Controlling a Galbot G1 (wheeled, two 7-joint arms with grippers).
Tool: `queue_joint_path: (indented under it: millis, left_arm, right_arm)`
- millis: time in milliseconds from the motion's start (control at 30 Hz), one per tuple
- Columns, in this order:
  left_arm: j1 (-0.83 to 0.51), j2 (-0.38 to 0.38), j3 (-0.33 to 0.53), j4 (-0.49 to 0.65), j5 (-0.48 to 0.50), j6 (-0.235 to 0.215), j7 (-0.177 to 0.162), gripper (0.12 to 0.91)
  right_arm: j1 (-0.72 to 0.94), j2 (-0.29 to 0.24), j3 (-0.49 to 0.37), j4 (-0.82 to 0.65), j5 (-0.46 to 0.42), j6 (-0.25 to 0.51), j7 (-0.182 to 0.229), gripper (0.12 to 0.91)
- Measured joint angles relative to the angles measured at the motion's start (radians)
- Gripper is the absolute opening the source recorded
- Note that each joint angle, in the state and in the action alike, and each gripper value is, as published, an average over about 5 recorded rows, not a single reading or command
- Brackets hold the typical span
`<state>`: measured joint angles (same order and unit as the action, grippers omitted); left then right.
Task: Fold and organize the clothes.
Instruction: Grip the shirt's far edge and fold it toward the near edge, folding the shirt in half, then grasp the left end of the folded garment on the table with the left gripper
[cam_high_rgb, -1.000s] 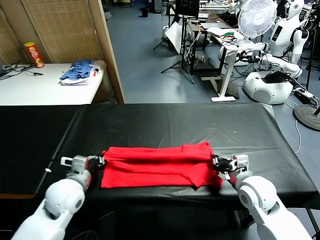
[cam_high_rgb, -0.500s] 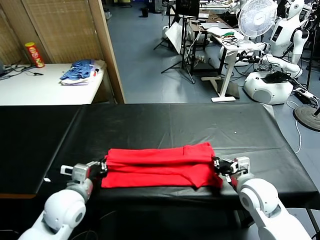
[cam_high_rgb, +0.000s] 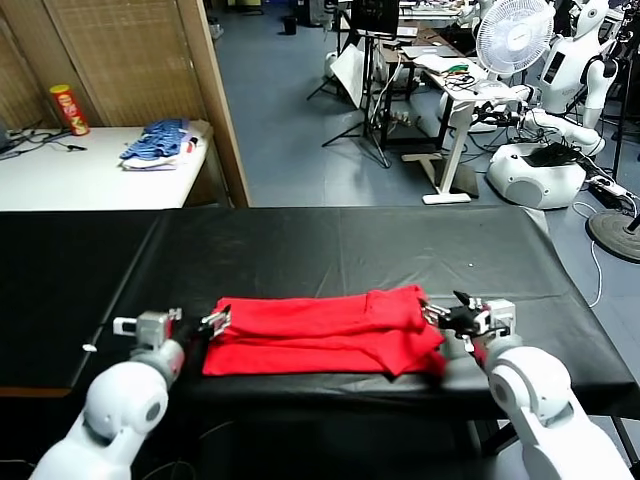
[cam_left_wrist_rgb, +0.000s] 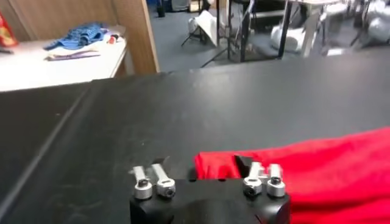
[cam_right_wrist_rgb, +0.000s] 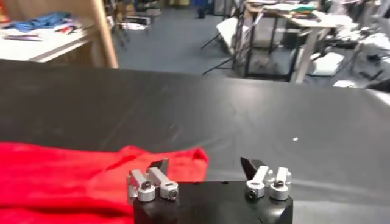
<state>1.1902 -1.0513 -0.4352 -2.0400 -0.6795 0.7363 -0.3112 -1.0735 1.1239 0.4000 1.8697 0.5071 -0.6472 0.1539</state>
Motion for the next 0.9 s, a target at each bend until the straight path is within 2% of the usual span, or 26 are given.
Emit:
queue_joint_path:
  millis: [167, 233, 333, 400, 500, 633, 767, 833, 900]
  left_arm:
    - [-0.041, -0.035, 0.020, 0.065, -0.020, 0.000, 0.018, 0.798]
    - [-0.049, -0.052, 0.024, 0.092, -0.027, 0.000, 0.020, 0.798]
    - [-0.052, -0.069, 0.024, 0.128, -0.033, 0.000, 0.026, 0.793]
    - [-0.051, -0.073, 0.022, 0.144, -0.034, 0.000, 0.031, 0.766]
    - [-0.050, -0.075, 0.018, 0.160, -0.019, -0.001, 0.040, 0.642]
    - [-0.049, -0.085, 0.020, 0.182, 0.061, -0.006, 0.069, 0.408]
    - [-0.055, -0.102, 0.034, 0.207, 0.183, -0.048, 0.111, 0.195]
    - [-0.063, -0.112, 0.041, 0.224, 0.237, -0.088, 0.126, 0.141]
    - [-0.074, -0.122, 0.046, 0.240, 0.277, -0.124, 0.136, 0.134]
  right_arm:
    - [0.039, 0.039, -0.024, -0.081, -0.016, 0.008, -0.008, 0.794]
    - [0.045, 0.049, -0.027, -0.101, -0.016, 0.009, -0.013, 0.768]
    - [0.047, 0.064, -0.029, -0.121, -0.017, 0.014, -0.017, 0.655]
    - [0.048, 0.073, -0.029, -0.132, -0.021, 0.022, -0.017, 0.541]
    - [0.046, 0.086, -0.033, -0.145, -0.037, 0.048, -0.011, 0.374]
    - [0.048, 0.106, -0.048, -0.165, -0.078, 0.112, 0.014, 0.189]
    - [0.064, 0.131, -0.068, -0.194, -0.119, 0.188, 0.023, 0.133]
    - [0.076, 0.143, -0.075, -0.212, -0.129, 0.216, 0.016, 0.128]
    - [0.088, 0.151, -0.079, -0.227, -0.133, 0.236, 0.003, 0.130]
